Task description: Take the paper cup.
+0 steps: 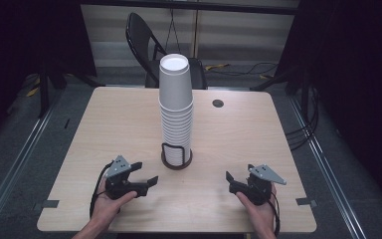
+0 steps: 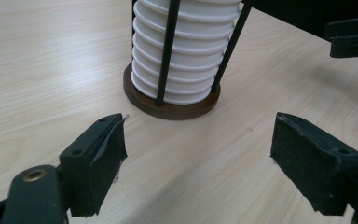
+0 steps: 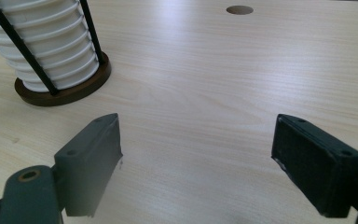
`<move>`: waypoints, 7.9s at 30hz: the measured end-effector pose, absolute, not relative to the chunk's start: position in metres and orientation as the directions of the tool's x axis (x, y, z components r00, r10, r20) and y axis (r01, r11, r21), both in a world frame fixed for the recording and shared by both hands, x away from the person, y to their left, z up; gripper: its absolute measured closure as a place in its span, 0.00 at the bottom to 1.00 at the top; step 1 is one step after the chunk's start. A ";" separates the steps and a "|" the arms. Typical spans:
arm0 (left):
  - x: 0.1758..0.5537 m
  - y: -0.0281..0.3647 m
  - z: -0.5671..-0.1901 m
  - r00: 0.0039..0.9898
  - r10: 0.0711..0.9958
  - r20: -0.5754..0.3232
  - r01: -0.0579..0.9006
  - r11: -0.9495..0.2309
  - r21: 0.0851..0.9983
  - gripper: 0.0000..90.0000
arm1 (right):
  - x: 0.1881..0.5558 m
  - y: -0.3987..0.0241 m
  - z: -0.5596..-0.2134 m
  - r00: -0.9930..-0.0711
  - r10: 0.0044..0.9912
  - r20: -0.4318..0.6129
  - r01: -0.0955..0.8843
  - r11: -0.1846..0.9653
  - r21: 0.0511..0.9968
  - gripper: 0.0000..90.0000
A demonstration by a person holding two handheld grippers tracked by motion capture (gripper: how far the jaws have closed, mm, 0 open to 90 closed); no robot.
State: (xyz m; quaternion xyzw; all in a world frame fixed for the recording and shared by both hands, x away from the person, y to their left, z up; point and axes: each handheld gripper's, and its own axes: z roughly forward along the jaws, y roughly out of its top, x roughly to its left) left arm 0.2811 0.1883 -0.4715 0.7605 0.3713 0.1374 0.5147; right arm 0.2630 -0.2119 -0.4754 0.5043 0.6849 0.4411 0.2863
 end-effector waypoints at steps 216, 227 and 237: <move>0.280 0.192 -0.474 0.672 0.714 -0.196 0.439 -0.171 0.882 0.20 | 0.363 -0.065 -0.206 -0.754 0.651 0.082 0.055 -0.062 0.997 0.14; 0.280 0.191 -0.474 0.675 0.713 -0.190 0.433 -0.173 0.885 0.20 | 0.362 -0.072 -0.194 -0.753 0.647 0.119 0.059 -0.114 0.992 0.14; 0.279 0.191 -0.474 0.678 0.712 -0.180 0.423 -0.178 0.889 0.20 | 0.362 -0.084 -0.193 -0.736 0.661 0.148 0.070 -0.143 0.987 0.14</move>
